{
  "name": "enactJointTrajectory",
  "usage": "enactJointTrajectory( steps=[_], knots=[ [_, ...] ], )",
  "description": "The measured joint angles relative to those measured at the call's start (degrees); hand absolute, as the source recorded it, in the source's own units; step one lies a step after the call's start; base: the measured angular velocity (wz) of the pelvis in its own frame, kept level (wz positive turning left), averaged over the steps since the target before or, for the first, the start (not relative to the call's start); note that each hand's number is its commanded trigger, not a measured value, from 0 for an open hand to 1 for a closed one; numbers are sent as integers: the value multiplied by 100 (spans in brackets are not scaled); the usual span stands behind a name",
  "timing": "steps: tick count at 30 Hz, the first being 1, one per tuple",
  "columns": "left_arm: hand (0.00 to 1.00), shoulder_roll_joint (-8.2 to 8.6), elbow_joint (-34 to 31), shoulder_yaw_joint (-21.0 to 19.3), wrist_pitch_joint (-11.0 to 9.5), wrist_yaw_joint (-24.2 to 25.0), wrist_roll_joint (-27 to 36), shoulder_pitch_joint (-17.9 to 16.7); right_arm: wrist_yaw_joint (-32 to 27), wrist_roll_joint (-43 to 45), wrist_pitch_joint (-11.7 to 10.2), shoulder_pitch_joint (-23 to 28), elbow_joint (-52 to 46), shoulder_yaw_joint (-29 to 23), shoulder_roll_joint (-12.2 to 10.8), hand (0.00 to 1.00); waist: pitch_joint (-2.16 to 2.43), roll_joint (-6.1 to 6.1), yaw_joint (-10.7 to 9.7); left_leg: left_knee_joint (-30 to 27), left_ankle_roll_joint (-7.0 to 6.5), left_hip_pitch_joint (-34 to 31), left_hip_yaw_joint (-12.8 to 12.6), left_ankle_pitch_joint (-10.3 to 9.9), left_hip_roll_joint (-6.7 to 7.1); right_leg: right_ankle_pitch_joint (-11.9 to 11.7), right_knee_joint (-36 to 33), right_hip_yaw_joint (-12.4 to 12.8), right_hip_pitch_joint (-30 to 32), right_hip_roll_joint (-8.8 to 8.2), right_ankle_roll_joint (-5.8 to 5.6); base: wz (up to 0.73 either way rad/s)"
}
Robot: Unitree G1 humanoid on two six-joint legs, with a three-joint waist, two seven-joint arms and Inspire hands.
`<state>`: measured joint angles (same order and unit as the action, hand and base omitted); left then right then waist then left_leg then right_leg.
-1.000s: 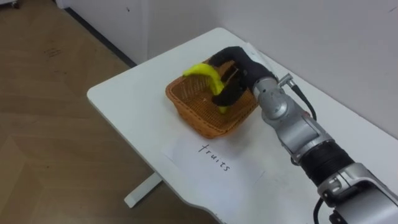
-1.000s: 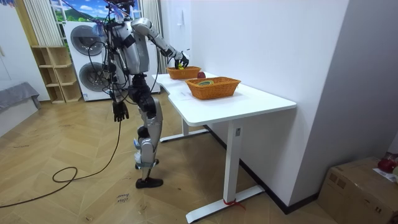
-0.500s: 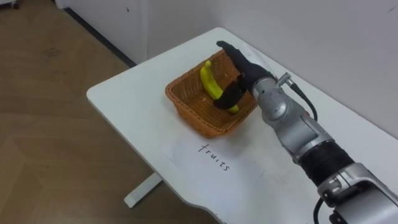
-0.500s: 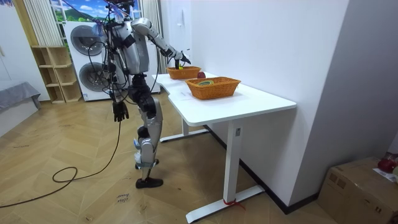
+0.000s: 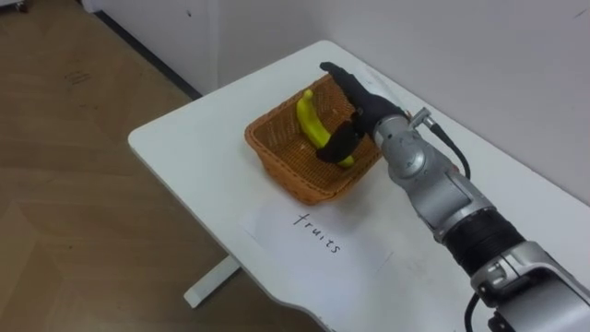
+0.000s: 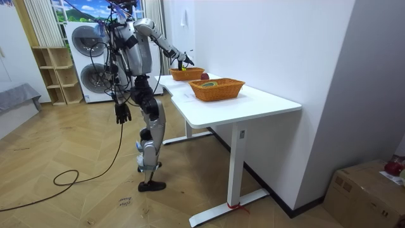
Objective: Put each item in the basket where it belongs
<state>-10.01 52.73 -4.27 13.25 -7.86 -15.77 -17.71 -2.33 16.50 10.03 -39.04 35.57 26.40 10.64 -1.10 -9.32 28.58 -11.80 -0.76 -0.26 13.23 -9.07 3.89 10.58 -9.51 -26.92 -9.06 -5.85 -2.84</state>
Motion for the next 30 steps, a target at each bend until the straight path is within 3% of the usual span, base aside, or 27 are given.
enactJointTrajectory(
  steps=[4,9,15,22,25,26,30],
  knots=[
    [0,0,4,-8,-20,-2,-1,1,-9,-56,-7,0,2,-2,13,0,-30,-1,-6,-4,0,1,-13,0,-4,0,-2,-7,0,-1,0,0],
    [0,22,2,-42,-68,-49,-3,7,-63,-278,-22,0,-16,-93,32,0,-30,-1,-20,-5,-1,-5,-27,-1,-6,0,-5,5,14,-5,0,0],
    [0,42,17,-130,-72,-91,0,65,-278,-328,-89,0,-224,-514,38,0,-32,37,-231,-14,-1,-9,-52,-1,-8,0,-3,17,13,-5,0,-2],
    [0,63,174,-125,-117,-295,4,72,-778,-624,-297,0,-414,-824,41,0,43,256,-540,-1,-8,52,-107,4,-15,0,-14,12,-15,-15,1,-4],
    [0,64,219,-125,-116,-273,50,64,-933,-714,-372,0,-579,-970,50,0,54,339,-674,-1,-8,71,-130,5,-19,-1,-15,5,-19,-19,1,-3],
    [0,62,246,-119,-117,-266,46,89,-969,-748,-397,0,-577,-973,96,0,75,344,-730,4,-12,84,-135,7,-18,-1,-17,4,-21,-24,1,-4],
    [0,46,249,-112,-138,-130,64,123,-969,-774,-418,0,-576,-972,333,0,82,352,-827,4,-19,72,-146,15,-17,-1,-26,36,-1,-29,1,-2]
  ],
)
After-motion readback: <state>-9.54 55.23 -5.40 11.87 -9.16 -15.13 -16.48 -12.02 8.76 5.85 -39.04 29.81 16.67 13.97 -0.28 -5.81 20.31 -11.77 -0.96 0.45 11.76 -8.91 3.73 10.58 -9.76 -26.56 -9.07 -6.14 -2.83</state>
